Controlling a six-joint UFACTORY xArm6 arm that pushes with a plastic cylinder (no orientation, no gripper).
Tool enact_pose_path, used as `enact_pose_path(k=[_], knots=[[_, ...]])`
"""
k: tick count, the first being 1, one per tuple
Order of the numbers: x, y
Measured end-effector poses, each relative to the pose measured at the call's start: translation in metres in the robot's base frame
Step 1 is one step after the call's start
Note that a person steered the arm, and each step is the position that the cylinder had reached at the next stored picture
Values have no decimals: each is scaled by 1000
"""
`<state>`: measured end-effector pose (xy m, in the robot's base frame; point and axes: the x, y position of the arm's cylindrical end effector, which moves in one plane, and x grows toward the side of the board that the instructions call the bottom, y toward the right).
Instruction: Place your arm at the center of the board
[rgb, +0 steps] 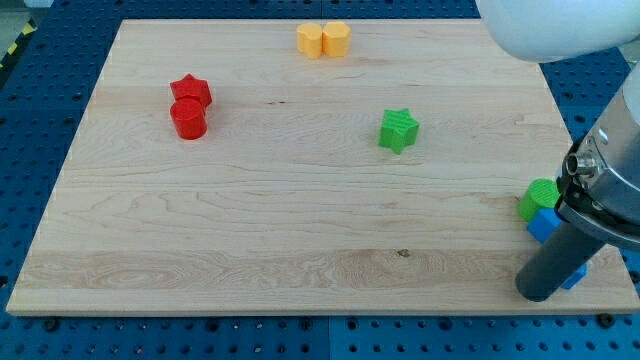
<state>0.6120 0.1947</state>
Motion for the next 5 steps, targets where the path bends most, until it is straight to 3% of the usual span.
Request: enact_pose_path(k=[2,5], knots=[[4,-36],[4,-40]])
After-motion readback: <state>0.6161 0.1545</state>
